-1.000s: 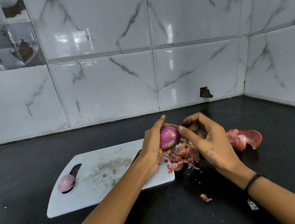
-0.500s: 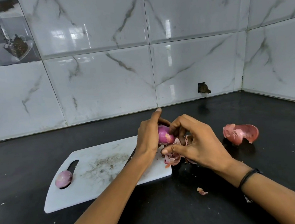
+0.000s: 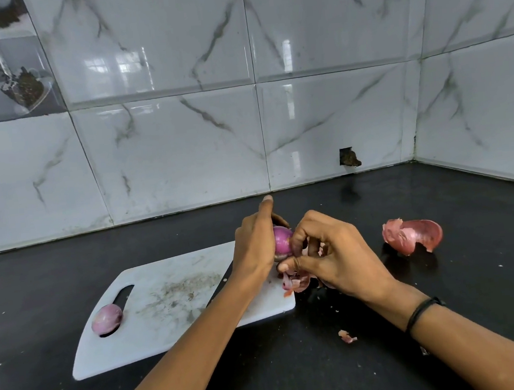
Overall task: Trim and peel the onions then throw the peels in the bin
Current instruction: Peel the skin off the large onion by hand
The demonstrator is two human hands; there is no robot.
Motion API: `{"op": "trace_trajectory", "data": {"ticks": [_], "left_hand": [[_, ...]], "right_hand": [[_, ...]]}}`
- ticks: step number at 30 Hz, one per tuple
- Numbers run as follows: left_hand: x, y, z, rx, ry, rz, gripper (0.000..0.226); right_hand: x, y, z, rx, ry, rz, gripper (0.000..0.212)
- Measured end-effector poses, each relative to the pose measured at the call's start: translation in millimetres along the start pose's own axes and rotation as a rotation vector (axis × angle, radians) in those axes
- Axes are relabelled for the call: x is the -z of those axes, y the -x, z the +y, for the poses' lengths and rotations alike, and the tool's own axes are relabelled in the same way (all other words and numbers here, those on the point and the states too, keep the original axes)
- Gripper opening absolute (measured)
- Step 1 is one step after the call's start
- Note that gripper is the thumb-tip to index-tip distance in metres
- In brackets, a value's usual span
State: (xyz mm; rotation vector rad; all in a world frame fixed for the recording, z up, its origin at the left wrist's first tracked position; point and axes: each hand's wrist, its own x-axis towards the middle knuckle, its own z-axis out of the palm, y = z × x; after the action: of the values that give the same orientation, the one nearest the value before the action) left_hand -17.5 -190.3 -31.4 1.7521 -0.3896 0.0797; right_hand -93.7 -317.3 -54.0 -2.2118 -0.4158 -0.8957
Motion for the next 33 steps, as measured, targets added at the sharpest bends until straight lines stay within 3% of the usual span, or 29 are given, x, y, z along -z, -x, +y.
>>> {"op": "trace_trajectory", "data": {"ticks": [5, 18, 24, 28, 33], "left_hand": [[-1.3, -0.6, -1.1, 0.020, 0.007, 0.015, 0.062], [-0.1, -4.5, -5.4, 0.045, -0.038, -0.031, 0.065], [0.0, -3.3, -4.4, 0.093, 0.016, -0.041, 0.064], [1.0, -3.7, -4.3, 0.124, 0.055, -0.055, 0.066], [0.4, -5.7, -4.7, 0.159, 0.098, -0.062, 0.069]], "right_hand": [[2.4, -0.9, 1.0, -0.027, 0.016, 0.028, 0.046], [3.5, 0.4, -0.9, 0.046, 0.013, -0.066, 0.035], [3.4, -0.7, -2.1, 0.067, 0.029, -0.088, 0.045], [3.8, -0.6, -4.4, 0.081, 0.039, -0.112, 0.032], [2.8, -0.1, -0.3, -0.039, 0.020, -0.044, 0.050]]}}
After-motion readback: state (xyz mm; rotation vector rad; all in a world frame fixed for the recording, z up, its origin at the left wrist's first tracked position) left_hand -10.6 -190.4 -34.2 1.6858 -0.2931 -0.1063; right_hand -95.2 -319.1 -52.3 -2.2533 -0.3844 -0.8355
